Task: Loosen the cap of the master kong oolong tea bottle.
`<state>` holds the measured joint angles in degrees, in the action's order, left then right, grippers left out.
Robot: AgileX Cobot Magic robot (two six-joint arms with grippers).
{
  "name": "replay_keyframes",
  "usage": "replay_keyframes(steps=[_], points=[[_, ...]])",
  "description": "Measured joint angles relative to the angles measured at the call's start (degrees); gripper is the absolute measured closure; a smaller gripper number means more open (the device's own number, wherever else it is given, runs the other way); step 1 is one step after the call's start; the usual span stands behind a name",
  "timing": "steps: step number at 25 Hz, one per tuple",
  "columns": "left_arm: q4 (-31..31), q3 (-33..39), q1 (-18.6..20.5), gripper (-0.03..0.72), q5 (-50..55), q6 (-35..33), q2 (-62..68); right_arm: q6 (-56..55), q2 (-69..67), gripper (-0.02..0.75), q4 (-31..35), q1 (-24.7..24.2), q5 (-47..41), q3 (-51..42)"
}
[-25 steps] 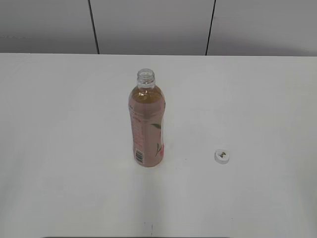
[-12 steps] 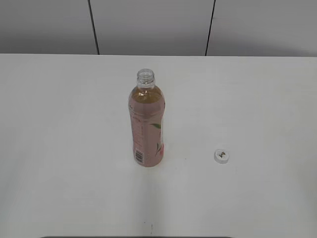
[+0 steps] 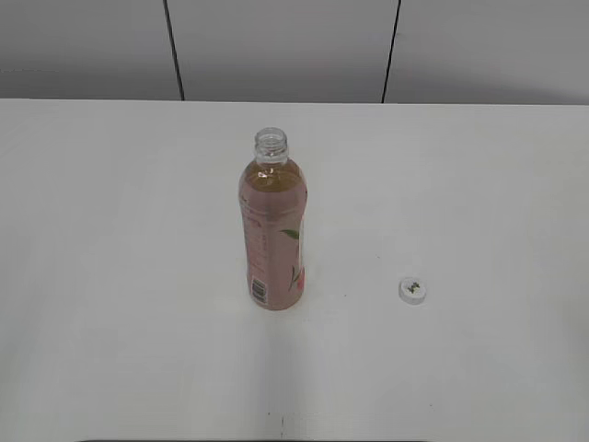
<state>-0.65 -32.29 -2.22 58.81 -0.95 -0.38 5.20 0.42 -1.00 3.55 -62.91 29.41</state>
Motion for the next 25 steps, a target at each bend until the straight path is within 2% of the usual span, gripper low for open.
replay_keyframes(steps=[25], points=[[0.0,0.0,0.0,0.255,0.0,0.0,0.0,-0.06,0.0,0.279,0.0,0.0,0.0,0.0]])
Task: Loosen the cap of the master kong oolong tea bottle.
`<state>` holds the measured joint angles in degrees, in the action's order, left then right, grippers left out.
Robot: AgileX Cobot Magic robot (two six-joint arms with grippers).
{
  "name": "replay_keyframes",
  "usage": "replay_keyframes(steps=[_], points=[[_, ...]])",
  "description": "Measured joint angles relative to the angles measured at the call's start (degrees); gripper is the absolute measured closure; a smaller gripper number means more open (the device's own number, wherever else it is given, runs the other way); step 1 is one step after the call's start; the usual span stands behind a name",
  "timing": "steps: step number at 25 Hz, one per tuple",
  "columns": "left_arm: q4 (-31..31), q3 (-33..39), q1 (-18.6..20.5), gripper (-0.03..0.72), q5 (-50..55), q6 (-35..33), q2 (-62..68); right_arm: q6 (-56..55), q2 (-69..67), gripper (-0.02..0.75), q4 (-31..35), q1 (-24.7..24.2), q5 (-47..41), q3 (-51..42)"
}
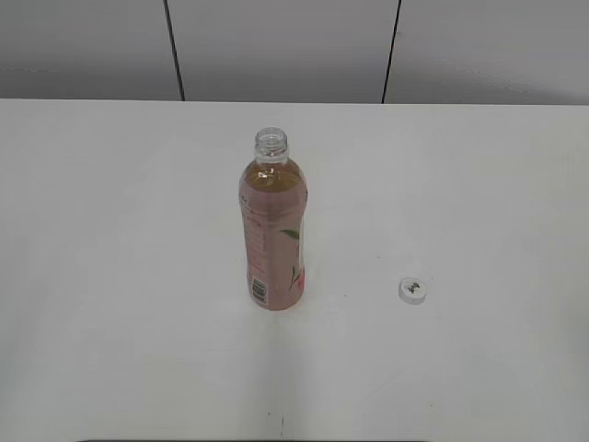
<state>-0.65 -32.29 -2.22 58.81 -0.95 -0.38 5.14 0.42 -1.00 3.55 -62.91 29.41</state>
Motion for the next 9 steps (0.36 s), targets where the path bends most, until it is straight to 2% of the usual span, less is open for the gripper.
replay_keyframes(steps=[9], points=[[0.0,0.0,0.0,0.255,0.0,0.0,0.0,0.0,0.0,0.279,0.0,0.0,0.0,0.0]])
